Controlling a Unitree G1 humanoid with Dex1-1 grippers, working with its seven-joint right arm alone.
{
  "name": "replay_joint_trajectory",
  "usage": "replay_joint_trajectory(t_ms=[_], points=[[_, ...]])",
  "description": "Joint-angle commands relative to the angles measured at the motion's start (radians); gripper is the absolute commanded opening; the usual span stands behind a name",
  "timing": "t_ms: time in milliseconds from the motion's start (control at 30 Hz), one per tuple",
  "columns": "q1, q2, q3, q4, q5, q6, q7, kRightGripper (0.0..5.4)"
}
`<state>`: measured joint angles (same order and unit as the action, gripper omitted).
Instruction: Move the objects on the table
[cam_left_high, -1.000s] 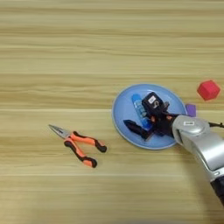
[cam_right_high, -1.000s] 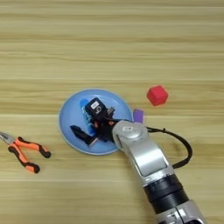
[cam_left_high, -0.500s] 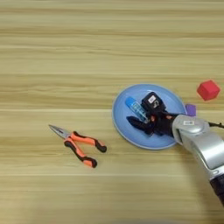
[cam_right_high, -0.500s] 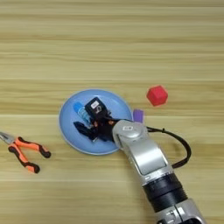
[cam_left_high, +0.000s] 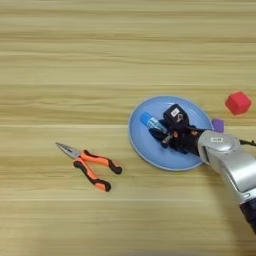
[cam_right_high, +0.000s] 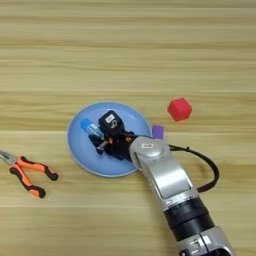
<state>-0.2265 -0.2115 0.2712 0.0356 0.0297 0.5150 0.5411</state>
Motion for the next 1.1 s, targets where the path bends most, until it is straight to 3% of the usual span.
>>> replay_joint_trajectory(t_ms=[33,333,500,633,900,1100], points=[[-0.059,0.007,-0.045,-0.03,0.013,-0.031,-0.028,1.42],[-0.125,0.018,-0.154,-0.054,0.035,-0.077,-0.077,1.42],[-0.192,-0.003,-0.244,0.0,0.024,-0.115,-0.146,1.42],[-0.229,-0.049,-0.299,0.058,-0.002,-0.139,-0.189,1.41],[-0.262,-0.089,-0.31,0.246,-0.048,-0.217,-0.233,1.41],[-0.273,-0.087,-0.305,0.346,-0.05,-0.261,-0.231,1.41]])
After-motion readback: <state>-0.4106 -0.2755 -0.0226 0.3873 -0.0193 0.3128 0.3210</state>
